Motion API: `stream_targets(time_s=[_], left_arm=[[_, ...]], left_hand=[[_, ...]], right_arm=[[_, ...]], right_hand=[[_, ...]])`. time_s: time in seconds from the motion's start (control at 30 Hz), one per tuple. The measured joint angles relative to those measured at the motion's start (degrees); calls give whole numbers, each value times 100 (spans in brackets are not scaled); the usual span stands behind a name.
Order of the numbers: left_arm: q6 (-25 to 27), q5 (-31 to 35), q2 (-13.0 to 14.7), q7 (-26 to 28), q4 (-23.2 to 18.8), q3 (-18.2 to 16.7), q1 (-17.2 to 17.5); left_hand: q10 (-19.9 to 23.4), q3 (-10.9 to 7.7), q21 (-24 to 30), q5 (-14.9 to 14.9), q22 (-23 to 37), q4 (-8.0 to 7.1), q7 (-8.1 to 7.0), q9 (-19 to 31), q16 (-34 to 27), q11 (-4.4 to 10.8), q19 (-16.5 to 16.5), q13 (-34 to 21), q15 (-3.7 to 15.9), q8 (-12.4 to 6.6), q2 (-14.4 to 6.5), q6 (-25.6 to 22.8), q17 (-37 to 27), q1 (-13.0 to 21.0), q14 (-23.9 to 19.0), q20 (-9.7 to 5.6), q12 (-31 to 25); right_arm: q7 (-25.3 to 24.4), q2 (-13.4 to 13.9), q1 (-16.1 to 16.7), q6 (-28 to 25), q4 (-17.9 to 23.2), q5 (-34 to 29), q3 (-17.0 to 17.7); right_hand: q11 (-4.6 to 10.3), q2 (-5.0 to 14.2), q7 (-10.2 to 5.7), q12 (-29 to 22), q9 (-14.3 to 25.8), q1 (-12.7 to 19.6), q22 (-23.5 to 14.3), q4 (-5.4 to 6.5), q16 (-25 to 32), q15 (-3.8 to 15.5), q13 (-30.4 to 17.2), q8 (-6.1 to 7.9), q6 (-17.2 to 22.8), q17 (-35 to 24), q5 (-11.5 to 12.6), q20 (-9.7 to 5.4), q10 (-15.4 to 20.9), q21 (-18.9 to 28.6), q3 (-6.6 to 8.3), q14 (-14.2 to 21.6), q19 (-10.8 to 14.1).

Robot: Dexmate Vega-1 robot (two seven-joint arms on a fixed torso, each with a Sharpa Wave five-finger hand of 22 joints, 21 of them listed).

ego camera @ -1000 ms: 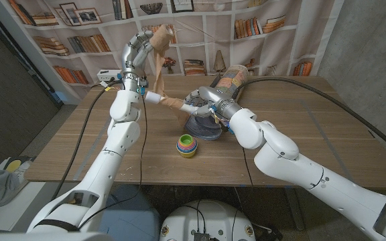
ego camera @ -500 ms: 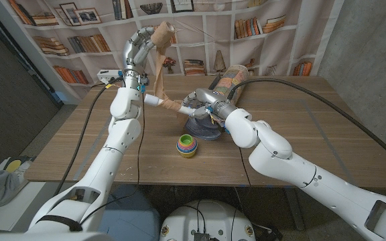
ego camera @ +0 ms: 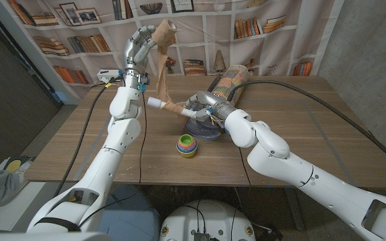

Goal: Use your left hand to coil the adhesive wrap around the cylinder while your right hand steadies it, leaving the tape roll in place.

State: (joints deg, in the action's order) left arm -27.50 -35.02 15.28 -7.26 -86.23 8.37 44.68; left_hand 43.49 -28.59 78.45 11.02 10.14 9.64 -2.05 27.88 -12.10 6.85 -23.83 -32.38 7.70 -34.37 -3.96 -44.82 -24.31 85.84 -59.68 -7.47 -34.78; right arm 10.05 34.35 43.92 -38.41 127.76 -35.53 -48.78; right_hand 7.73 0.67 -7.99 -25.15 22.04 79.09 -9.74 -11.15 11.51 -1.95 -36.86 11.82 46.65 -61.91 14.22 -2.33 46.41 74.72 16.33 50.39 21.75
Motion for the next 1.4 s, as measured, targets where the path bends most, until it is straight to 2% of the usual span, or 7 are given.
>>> stream_targets(time_s=[0.1, 0.8, 1.4], left_arm=[[22, -24, 0, -23, 0, -5, 0], [247, -273, -55, -245, 34, -115, -53], [458, -506, 51, -408, -410, -183, 266]], left_hand=[[0, 0, 0, 0, 0, 0, 0, 0, 8, 0, 0, -9, 0, 0, 0, 0, 1, 0, 0, 0, 0], [0, 0, 0, -1, 1, 0, 0, 1, 12, 0, 0, -1, 0, -33, -5, 0, 30, 23, 0, 0, 0], [0, 0, 0, -6, 1, 0, 0, -27, -6, 0, 0, -2, 0, -46, -4, 0, 27, 22, 0, 0, 0]], right_arm=[[32, -17, -36, -38, -53, 7, 0], [234, -151, -288, -358, -383, 24, -117], [177, -147, -251, -336, -456, 400, 52]], right_hand=[[0, 0, 0, 12, 0, 0, 0, -61, -3, -16, 1, 0, 0, 1, -4, 0, 0, 0, 61, 16, 0], [0, -6, 0, -10, 0, 9, 0, -61, 45, -19, 17, 0, 0, -5, -15, 0, 0, 0, 61, 21, 0], [-3, -6, 0, 2, 0, 9, 0, -61, 16, -9, 12, 0, 0, -2, 1, 0, 3, 0, 61, 11, 0]])
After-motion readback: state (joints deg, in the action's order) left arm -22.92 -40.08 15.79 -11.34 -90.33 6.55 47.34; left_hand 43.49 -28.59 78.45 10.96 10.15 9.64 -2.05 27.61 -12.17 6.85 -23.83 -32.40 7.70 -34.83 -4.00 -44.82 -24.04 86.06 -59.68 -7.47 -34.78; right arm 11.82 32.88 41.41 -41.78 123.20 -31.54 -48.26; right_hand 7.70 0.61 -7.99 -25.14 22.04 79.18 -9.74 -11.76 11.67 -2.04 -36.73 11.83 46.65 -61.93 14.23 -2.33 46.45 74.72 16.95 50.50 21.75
